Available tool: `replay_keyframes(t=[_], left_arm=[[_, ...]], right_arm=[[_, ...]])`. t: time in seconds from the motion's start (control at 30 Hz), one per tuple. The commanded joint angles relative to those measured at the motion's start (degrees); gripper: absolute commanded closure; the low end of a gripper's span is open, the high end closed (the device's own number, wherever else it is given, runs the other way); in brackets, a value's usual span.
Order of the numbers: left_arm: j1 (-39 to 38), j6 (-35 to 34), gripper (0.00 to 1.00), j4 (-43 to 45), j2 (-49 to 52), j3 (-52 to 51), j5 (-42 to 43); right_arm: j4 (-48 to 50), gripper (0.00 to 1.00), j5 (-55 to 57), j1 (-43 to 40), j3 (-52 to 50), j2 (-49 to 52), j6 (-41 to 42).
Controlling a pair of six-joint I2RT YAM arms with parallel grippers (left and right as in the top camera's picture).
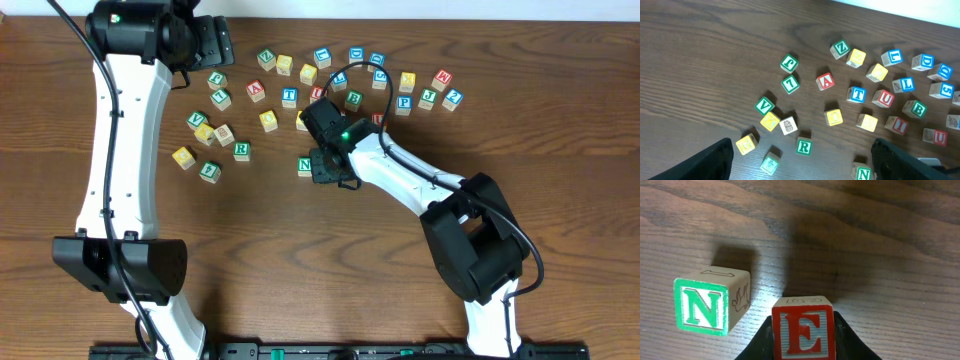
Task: Spell out NEURIPS
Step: 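Carry the E block to the right of the N block and lower it, then hold the red E block beside the N block with the right gripper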
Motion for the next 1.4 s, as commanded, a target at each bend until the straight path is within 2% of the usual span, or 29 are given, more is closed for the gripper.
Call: replay_keyframes(t=[0.0,0.27,0.47,0.9,1.2,1.37], left_arm=[[0.0,-0.1,0.13,-0.2,0.3,-0.4,-0.6],[0.0,-0.1,0.13,-0.2,0.3,-0.4,-0.5],[0.0,-0.1,0.13,-0.3,0.3,-0.4,-0.5],[0.0,-0.1,0.13,-0.3,0.3,-0.4,-0.5],[0.0,-0.1,0.13,-0.3,0.3,-0.4,-0.5],[0.0,-0.1,0.13,-0.3,0.3,-0.4,-0.5]], right_arm=[[0.8,0.85,1.1,0.4,-0.1,0.8,1.1],[1.6,0.81,1.1,0.5,-0.1,1.3,1.1],[1.7,0.7,1.1,0.6,-0.1,1.4,1.1],[1.7,0.7,0.8,0.6,-0.1,1.4,1.1],[2.0,0.66,-2.8,0.5,-0.1,1.4,1.1],[1.6,0.59,-2.8,0.5,0.0,1.4,1.1]])
